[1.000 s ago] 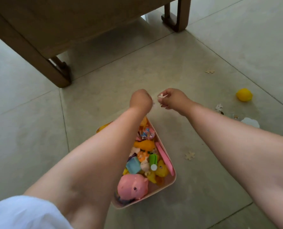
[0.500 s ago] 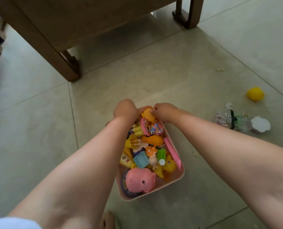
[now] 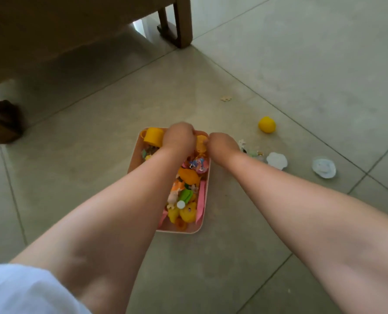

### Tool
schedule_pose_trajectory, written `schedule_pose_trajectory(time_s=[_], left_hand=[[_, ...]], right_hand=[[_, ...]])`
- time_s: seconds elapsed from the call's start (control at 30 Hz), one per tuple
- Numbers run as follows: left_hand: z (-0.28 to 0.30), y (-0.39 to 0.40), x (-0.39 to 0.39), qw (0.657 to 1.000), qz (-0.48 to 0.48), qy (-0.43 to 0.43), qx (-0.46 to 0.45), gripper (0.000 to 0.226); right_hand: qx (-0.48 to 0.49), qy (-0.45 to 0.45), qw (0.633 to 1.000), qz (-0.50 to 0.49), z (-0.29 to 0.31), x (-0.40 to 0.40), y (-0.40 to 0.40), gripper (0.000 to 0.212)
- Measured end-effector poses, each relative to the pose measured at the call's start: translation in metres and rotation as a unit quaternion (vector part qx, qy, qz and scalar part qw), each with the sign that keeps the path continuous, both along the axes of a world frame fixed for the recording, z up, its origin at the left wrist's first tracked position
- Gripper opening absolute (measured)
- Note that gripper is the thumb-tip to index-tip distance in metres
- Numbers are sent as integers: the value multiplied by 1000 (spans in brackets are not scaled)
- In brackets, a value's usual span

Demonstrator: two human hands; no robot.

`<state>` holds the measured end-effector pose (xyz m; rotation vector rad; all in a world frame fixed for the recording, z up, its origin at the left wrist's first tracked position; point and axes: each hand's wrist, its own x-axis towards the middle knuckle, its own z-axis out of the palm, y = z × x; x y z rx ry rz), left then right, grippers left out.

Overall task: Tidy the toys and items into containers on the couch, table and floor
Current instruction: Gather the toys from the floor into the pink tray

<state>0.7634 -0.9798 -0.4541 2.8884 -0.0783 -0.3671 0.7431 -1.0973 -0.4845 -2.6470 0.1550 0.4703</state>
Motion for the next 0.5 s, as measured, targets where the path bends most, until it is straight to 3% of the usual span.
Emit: schedule_pose_trajectory(time_s=[0.17, 0.27, 0.37, 0.5], left_hand=[[3, -44, -7, 993, -20, -117, -22, 30], [3, -65, -20, 972, -123, -199, -3, 27], [-4, -92, -38, 954, -273, -120, 33, 41], [-23, -118, -60, 950, -299, -5, 85, 73]], right_hand=[[61, -50, 997, -10, 8, 6, -48, 36], [46, -96, 992, -71, 6, 5, -84, 24], [2, -100, 988, -117, -1, -3, -120, 21], [-4, -58, 988, -143, -5, -20, -143, 25]])
